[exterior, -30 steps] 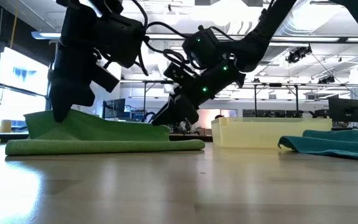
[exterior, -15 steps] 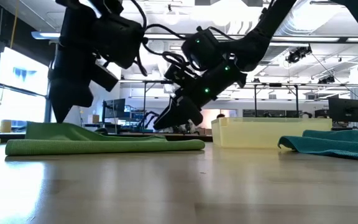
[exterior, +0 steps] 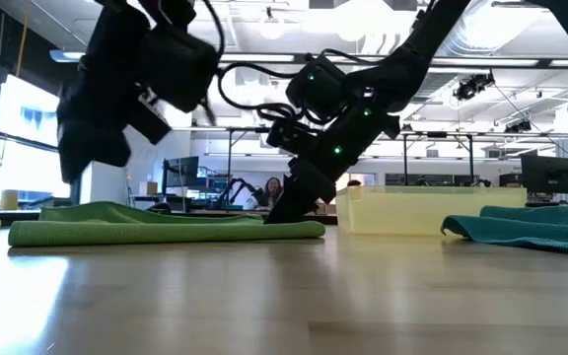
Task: Roll microfiber towels into tight, uniform cylinder then place into a basket
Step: Fold the top green microfiber towel
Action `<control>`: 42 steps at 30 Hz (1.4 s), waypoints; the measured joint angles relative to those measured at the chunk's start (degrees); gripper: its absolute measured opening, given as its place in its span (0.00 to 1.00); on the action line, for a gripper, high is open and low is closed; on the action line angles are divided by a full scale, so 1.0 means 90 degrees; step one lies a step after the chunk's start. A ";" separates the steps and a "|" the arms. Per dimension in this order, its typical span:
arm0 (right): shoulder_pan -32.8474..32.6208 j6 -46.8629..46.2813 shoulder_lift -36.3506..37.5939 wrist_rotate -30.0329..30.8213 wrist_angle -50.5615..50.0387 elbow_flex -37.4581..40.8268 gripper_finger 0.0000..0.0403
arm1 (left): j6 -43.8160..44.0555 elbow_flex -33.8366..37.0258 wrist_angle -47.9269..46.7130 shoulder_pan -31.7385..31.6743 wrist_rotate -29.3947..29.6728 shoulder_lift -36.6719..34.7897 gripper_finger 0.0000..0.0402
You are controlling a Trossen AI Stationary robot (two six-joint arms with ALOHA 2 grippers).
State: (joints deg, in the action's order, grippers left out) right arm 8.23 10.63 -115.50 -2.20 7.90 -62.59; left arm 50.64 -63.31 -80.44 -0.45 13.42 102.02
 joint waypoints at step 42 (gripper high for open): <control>-0.0639 0.0535 0.0211 0.1034 -0.1258 -0.0032 0.32 | -0.0816 0.0981 0.5855 0.0843 -0.1205 -0.0019 0.25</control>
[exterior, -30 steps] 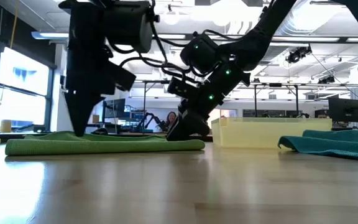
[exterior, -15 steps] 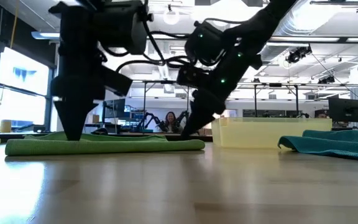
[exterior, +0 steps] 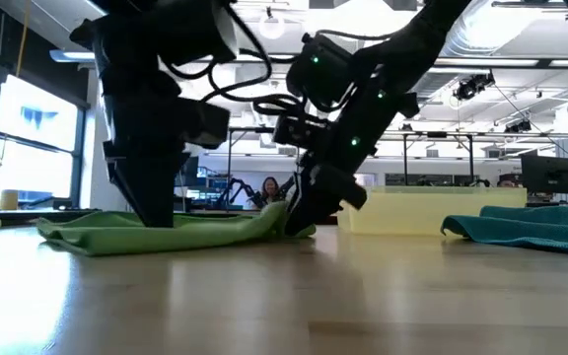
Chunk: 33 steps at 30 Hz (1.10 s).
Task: Roll microfiber towels into tight, uniform cylinder then place into a basket
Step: Fold the top green microfiber towel
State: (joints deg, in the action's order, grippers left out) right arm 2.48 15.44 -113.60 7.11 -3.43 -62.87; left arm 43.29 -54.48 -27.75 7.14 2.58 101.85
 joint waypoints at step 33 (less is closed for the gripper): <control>-0.0635 -0.0885 0.0447 -0.0071 -0.0339 0.0046 0.32 | -0.2746 -0.1107 -0.2090 0.0096 0.0427 0.0029 0.25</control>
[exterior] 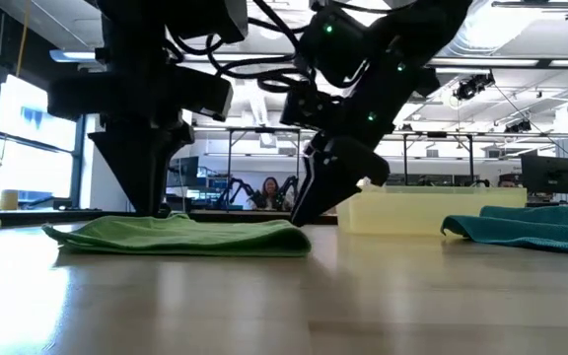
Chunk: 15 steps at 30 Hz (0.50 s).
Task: Roll microfiber towels into tight, uniform cylinder then place into a basket
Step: Fold the top green microfiber towel
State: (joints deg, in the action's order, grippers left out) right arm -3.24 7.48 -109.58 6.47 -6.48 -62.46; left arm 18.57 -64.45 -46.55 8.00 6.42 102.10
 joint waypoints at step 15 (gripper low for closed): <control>0.0075 0.0731 -0.0351 0.0140 0.0044 -0.0034 0.32 | 0.0901 0.0005 0.0228 0.0256 0.0012 0.0087 0.25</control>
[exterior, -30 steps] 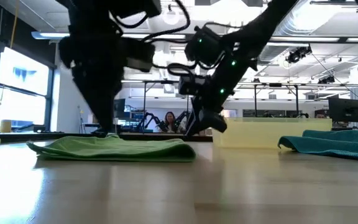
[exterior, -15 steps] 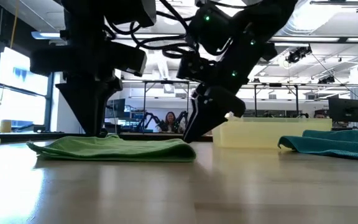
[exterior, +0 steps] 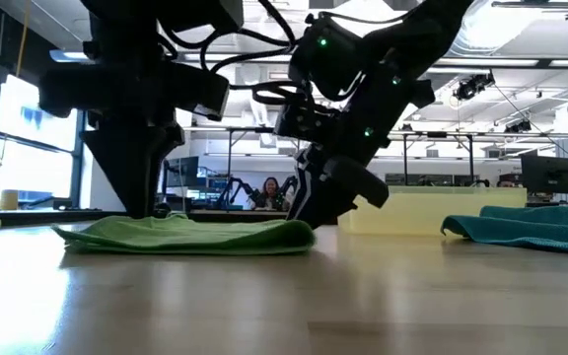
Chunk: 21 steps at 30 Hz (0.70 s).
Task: Roll microfiber towels into tight, uniform cylinder then place into a basket
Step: Fold the top green microfiber towel, then roll the top green microfiber towel
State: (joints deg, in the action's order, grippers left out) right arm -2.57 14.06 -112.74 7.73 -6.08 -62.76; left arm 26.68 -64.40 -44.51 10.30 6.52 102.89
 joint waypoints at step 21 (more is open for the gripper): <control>-0.0361 0.0698 0.1003 0.0234 -0.1961 0.0034 0.32 | -0.2020 -0.0007 -0.0057 0.0169 0.0184 0.0000 0.25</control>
State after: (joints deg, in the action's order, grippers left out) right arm -5.81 20.34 -103.71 9.84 -23.73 -62.46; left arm 8.50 -64.47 -45.02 11.82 8.18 102.89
